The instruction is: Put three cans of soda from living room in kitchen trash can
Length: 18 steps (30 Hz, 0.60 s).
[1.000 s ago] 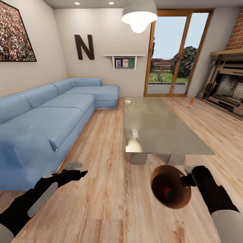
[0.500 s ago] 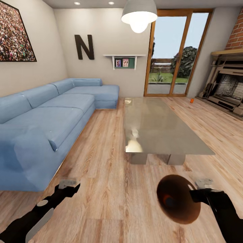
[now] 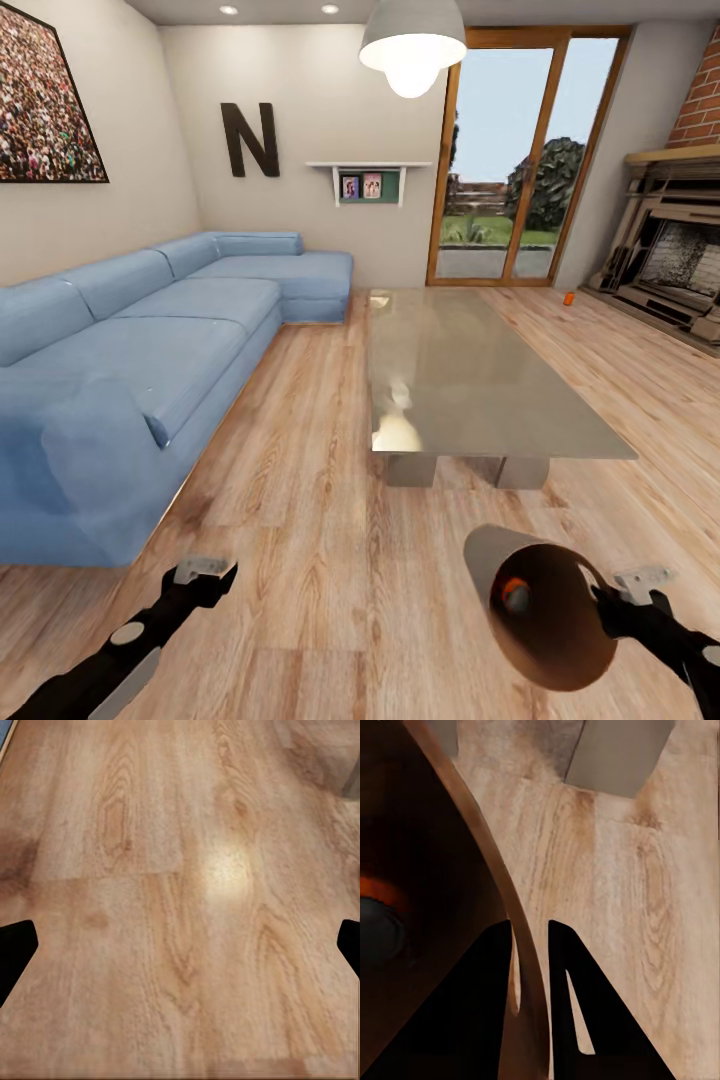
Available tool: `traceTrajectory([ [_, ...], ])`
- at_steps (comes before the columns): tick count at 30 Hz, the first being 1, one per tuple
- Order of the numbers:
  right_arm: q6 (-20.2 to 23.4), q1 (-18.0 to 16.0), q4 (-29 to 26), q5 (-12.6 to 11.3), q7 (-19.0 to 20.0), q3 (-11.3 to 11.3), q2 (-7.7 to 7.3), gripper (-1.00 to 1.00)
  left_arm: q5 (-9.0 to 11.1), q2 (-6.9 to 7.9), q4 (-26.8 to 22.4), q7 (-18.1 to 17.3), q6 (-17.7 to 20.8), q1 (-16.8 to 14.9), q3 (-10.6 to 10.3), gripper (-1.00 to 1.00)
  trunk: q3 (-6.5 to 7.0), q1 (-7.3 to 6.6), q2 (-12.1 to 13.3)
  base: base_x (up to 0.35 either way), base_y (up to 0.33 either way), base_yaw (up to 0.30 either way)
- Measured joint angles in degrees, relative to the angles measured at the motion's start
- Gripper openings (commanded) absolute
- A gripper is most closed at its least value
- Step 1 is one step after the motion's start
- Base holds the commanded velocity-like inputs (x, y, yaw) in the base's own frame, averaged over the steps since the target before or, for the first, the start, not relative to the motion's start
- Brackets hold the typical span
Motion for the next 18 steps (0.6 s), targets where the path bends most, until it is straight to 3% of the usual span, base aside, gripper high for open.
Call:
traceTrajectory([
  [2,-3.6,0.1,1.1,-3.2,4.0,-4.4,0.03,-1.00,-0.1,-0.34,0.2,0.0,-0.6,0.6,0.0,1.00,-0.01,0.00,0.0,0.000,0.000,0.000],
  [4,-5.3,0.1,2.2,-6.1,4.9,-5.7,0.10,-1.00,-0.2,-0.56,0.4,0.1,-0.8,0.7,0.0,1.00,0.01,0.00,0.0,0.000,0.000,0.000],
  [6,-6.4,0.2,3.4,-5.5,5.1,-6.2,0.11,-1.00,-0.3,-0.69,0.4,0.2,-0.8,0.7,0.0,1.00,-0.01,0.01,0.0,0.000,0.000,0.000],
  [9,-9.0,0.2,6.4,-7.0,5.3,-7.6,0.58,-1.00,-0.3,-1.04,0.5,0.4,-0.9,0.8,0.0,1.00,0.00,0.00,0.0,0.000,-0.040,0.000],
  [13,-11.8,0.2,10.9,-6.7,5.0,-9.1,0.72,-1.00,-0.7,-1.94,0.6,1.1,-0.8,0.8,0.0,1.00,-0.01,0.00,0.0,0.000,-0.205,0.000],
  [16,-13.8,0.2,12.9,-7.6,4.8,-11.7,0.66,-1.00,-2.0,-3.15,1.1,3.6,-0.8,0.8,0.0,1.00,0.00,0.00,0.0,0.002,-0.254,0.000],
  [18,-14.5,0.2,14.2,-6.9,4.6,-13.7,0.65,-1.00,-2.6,-4.03,3.1,4.9,-0.8,0.8,0.0,1.00,-0.01,0.00,0.0,0.061,-0.270,0.000],
])
